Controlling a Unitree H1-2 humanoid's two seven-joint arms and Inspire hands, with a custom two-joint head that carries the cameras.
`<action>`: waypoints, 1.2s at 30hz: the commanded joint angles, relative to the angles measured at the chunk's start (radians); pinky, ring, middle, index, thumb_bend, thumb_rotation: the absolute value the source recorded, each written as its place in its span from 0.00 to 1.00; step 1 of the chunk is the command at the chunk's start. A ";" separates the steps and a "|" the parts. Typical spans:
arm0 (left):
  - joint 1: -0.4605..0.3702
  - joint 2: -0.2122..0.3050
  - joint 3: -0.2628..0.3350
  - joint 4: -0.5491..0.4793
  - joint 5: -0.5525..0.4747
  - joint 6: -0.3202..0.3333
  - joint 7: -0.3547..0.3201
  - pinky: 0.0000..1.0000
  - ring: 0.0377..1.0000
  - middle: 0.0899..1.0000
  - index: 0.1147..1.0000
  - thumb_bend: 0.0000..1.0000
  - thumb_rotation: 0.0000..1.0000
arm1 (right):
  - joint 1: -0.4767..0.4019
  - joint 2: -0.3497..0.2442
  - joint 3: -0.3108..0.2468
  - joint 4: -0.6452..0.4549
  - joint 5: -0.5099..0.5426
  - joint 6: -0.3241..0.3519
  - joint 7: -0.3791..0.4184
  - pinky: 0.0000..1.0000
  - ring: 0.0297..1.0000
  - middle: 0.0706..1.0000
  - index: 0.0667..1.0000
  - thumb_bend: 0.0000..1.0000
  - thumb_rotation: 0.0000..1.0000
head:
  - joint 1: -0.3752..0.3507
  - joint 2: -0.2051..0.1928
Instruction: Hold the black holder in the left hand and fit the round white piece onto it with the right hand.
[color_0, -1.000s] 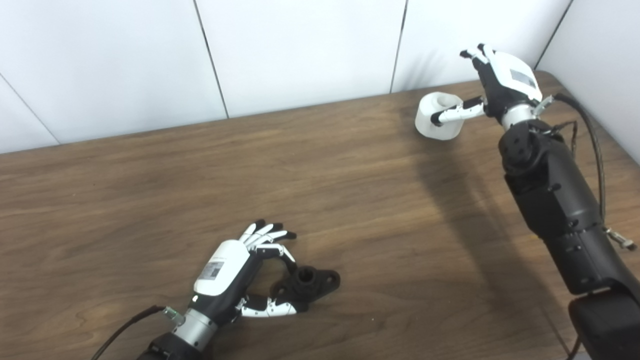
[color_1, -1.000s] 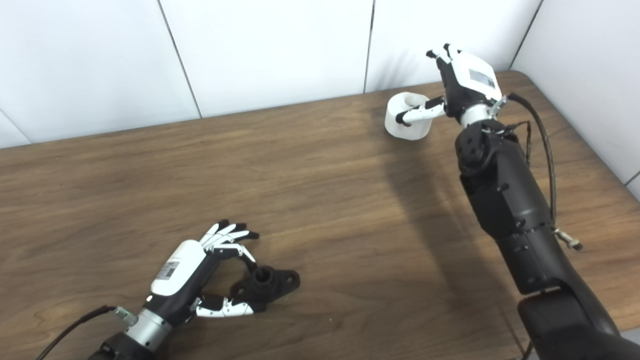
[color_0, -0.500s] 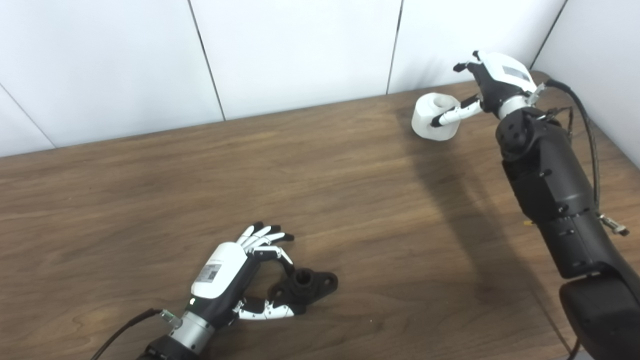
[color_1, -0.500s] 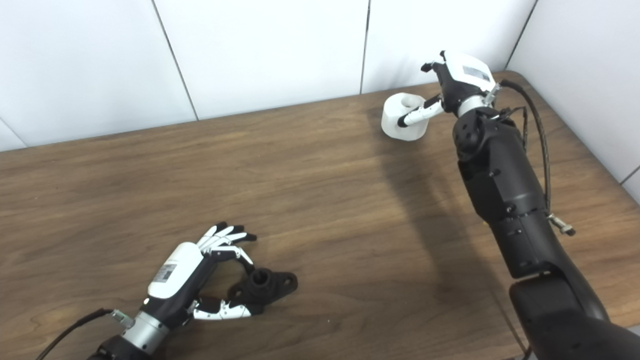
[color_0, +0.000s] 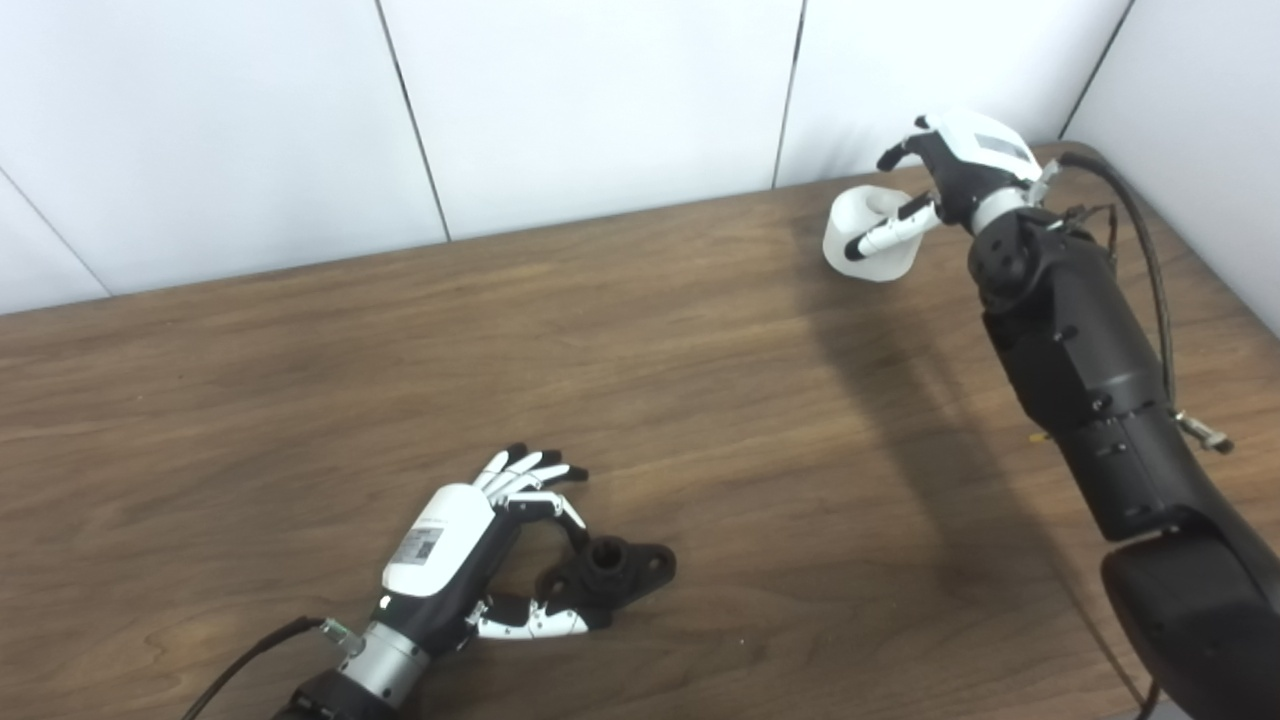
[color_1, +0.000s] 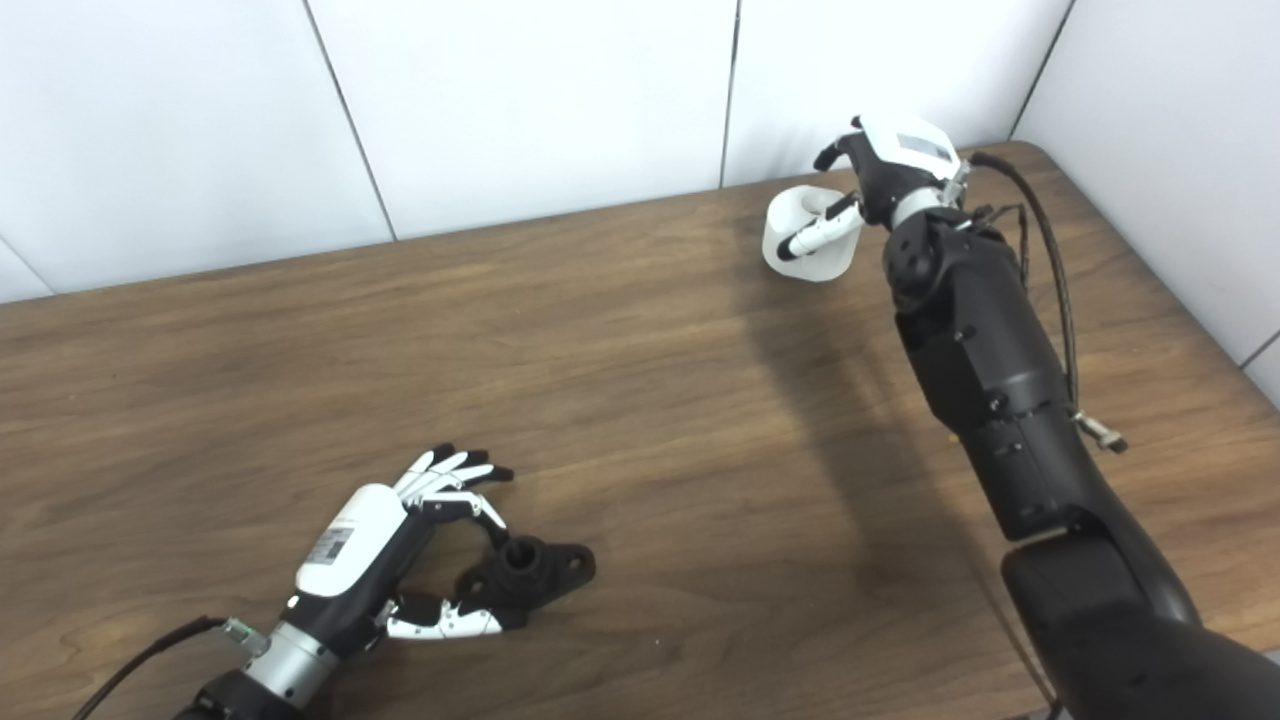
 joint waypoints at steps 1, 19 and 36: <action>0.022 0.023 -0.007 0.064 0.046 0.026 -0.018 0.99 0.92 0.83 0.42 0.52 0.06 | -0.057 -0.021 -0.008 -0.012 -0.023 0.002 0.004 1.00 1.00 0.98 0.72 0.93 0.34 | -0.001 0.001; 0.022 0.017 -0.013 0.063 0.053 0.037 -0.024 0.99 0.92 0.83 0.42 0.52 0.06 | -0.129 -0.032 -0.038 -0.012 -0.142 0.002 0.214 1.00 1.00 0.97 0.75 0.91 0.37 | 0.000 0.004; 0.022 0.019 -0.015 0.066 0.053 0.031 -0.021 0.99 0.92 0.82 0.42 0.52 0.06 | -0.218 -0.101 0.025 0.043 -0.180 0.002 0.373 0.84 0.96 0.92 0.78 0.89 0.39 | -0.001 0.004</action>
